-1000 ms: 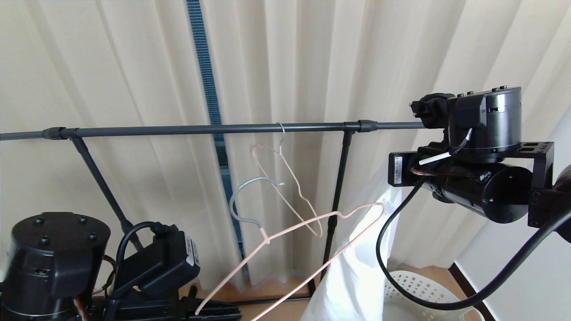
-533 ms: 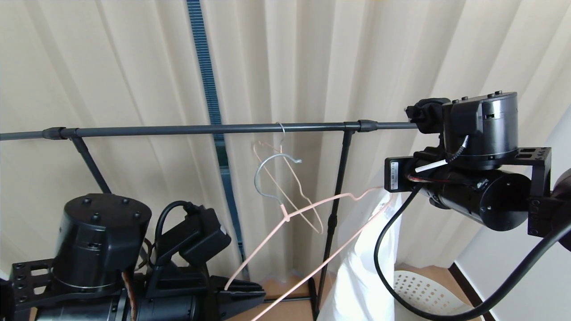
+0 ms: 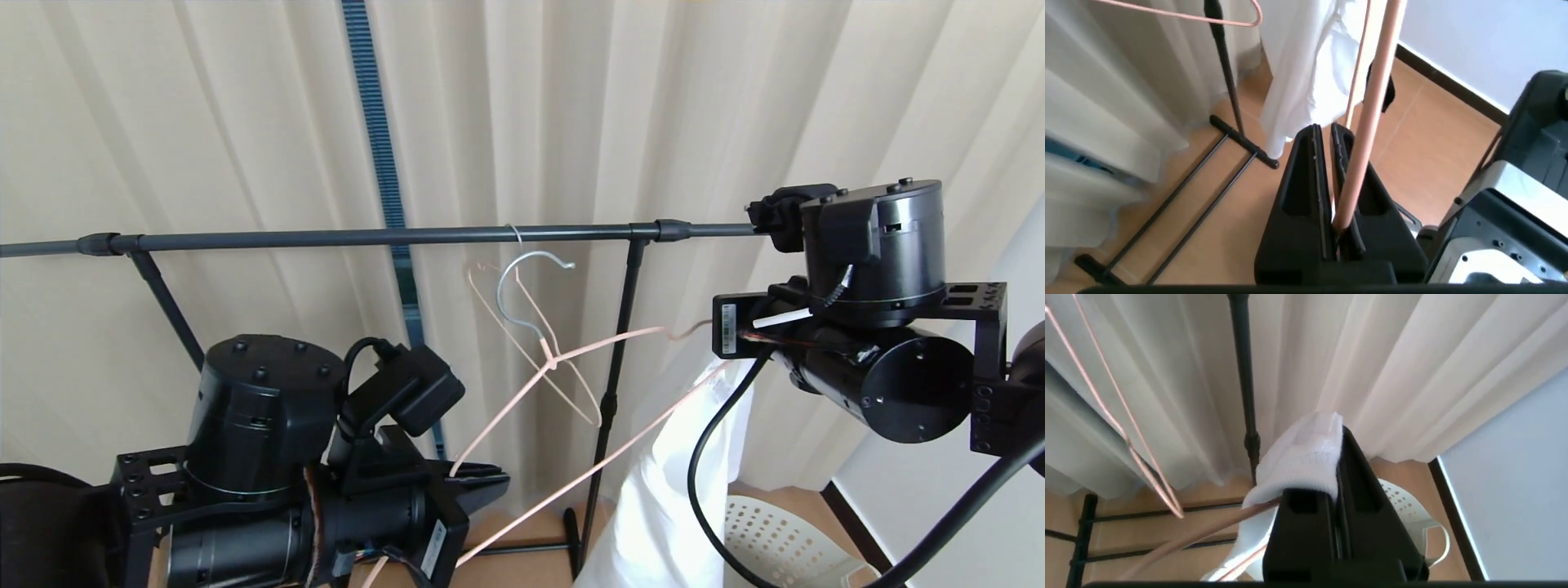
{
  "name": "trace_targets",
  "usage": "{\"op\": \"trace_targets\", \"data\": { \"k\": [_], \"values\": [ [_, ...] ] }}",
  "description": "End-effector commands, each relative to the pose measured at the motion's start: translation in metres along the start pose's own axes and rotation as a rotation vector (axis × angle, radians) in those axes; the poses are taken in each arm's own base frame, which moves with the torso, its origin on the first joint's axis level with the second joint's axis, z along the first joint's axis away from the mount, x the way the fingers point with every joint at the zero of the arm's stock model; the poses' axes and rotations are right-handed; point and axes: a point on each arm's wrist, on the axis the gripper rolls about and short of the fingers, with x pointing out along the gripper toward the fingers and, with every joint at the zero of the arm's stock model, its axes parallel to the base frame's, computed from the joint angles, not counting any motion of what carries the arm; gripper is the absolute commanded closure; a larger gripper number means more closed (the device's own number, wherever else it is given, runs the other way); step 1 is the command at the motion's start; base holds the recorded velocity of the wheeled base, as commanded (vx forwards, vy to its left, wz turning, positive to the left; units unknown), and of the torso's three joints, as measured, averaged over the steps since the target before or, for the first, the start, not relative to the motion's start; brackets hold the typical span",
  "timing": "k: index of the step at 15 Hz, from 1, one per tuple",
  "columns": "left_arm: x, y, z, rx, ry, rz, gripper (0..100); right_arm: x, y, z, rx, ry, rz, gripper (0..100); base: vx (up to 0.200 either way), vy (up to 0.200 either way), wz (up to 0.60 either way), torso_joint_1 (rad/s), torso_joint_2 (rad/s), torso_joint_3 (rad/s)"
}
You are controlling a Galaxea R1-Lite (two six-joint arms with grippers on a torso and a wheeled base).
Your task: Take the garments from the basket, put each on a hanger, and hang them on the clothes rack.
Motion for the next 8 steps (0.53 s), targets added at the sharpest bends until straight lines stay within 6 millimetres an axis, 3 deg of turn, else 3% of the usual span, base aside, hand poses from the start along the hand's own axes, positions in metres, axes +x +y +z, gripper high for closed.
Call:
{"op": "trace_targets", "data": {
  "k": [1, 8],
  "values": [
    [0.0084, 0.0, -0.0026, 0.0, 0.025, 0.01, 100, -0.0025, 0.0016, -0.0004, -0.008, -0.005, -0.011, 100, 0.0, 0.0, 0.0, 0.0, 0.0, 0.0],
    [0.0156, 0.0029, 0.0017, -0.002, 0.024, 0.151, 100, -0.0034, 0.0044, -0.0039, -0.032, -0.021, -0.11, 100, 0.0, 0.0, 0.0, 0.0, 0.0, 0.0]
  ]
}}
